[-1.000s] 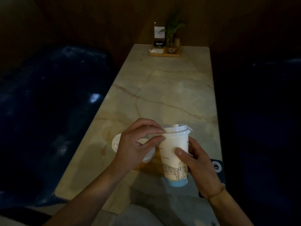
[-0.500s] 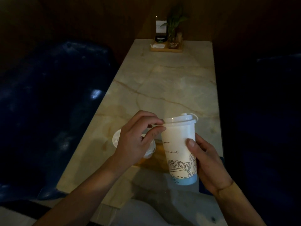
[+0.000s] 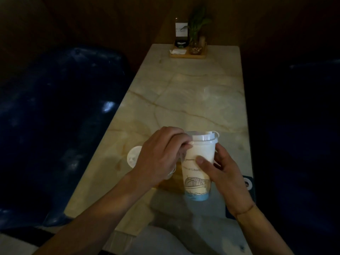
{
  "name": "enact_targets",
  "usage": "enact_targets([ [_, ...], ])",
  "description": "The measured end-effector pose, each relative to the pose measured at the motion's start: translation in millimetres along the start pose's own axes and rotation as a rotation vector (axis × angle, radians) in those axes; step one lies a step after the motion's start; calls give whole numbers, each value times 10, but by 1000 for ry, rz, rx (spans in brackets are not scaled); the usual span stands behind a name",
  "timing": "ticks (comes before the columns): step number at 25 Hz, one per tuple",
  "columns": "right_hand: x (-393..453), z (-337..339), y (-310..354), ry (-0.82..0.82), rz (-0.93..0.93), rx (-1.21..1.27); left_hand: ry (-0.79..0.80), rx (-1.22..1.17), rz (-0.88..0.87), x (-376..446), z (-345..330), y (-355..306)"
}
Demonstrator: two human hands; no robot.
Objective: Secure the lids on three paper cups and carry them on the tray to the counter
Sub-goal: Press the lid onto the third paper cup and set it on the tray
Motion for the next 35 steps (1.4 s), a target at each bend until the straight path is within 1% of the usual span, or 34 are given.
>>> enact_targets([
  [3, 55, -2, -20, -93, -8, -167, -5, 92, -36, 43, -76, -103],
  [6, 80, 76, -16, -147, -35, -263, -1, 42, -19, 98, -86, -90],
  [12, 51, 146, -14, -108, -32, -64, -28, -135, 3, 125, 16, 3],
  [18, 32, 147, 2, 79, -76, 162, -66, -238, 35, 129, 96, 64],
  [22, 37, 172, -21, 121, -106, 222, -86, -243, 45, 108, 80, 92],
  [26, 74, 164, -14, 108, -93, 192, -86, -203, 19, 108, 24, 100],
  [29, 115, 161, -3, 21, -61, 137, -66, -92, -21, 116, -70, 59],
  [32, 148, 133, 32, -51, -19, -50, -50, 6, -61, 111, -205, -20],
  [34, 150, 136, 39, -88, -12, -161, -56, 7, -68, 119, -242, -48],
  [35, 146, 145, 36, -104, -17, -174, -60, -3, -62, 125, -242, -48],
])
Point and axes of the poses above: each hand's wrist, its own x-axis towards the middle knuckle, its own z-axis out of the back of the hand, y = z × x, the point moved 6 cm from there along x, towards the middle knuckle, and after that the axes turned 13 degrees about y, right-handed, at the moved point
